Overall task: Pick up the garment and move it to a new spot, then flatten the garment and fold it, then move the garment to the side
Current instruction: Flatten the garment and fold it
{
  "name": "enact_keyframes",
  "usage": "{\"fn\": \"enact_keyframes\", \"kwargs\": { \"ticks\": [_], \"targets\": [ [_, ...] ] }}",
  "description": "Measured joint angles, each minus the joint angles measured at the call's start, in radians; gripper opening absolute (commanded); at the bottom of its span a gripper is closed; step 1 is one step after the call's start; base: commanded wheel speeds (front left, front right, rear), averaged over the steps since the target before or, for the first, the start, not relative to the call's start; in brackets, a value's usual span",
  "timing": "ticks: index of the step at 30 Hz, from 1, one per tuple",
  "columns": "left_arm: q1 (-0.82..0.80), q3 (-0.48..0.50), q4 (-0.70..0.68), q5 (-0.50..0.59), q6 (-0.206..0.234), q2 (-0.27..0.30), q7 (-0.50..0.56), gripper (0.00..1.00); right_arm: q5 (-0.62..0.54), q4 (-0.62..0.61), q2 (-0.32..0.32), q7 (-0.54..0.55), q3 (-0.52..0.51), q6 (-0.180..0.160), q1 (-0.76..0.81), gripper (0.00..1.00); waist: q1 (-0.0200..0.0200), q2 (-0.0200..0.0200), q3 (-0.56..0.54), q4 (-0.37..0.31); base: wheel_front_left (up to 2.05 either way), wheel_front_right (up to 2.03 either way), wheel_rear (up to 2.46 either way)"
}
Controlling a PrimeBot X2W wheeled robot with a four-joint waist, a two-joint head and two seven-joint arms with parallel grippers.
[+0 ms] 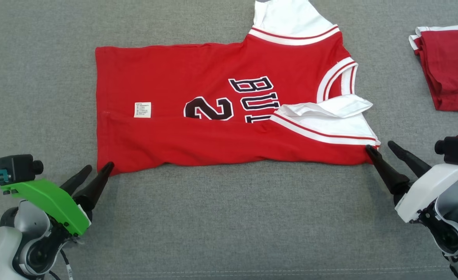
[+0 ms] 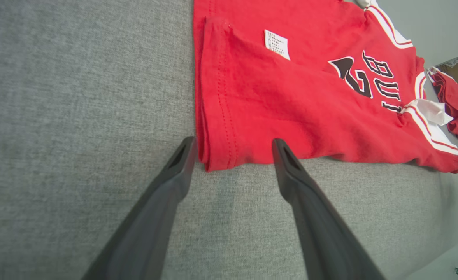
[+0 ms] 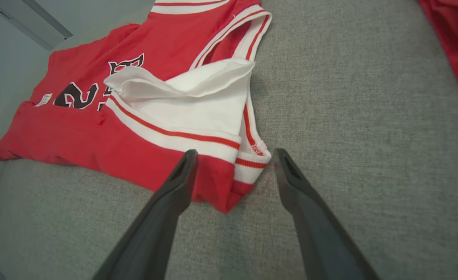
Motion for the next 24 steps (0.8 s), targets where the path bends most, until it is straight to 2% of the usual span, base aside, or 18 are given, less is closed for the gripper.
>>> {"fn": "enact_keyframes", "kwargs": {
  "ticks": [10,24],
  "targets": [
    [0.01,-0.02,0.029,0.028,0.0,-0.021,-0.061,1.0,-0.019,0.018,0.02,-0.031,0.025,-0.007,0.018,1.0,0.0,0.0,-0.003,0.012,0.0,0.0,0.0],
    [-0.03,-0.04,0.067,0.049,0.0,-0.04,-0.069,1.0,-0.057,0.043,0.019,-0.035,0.037,-0.016,-0.016,1.0,0.0,0.0,0.037,0.007,0.0,0.0,0.0]
  ]
}}
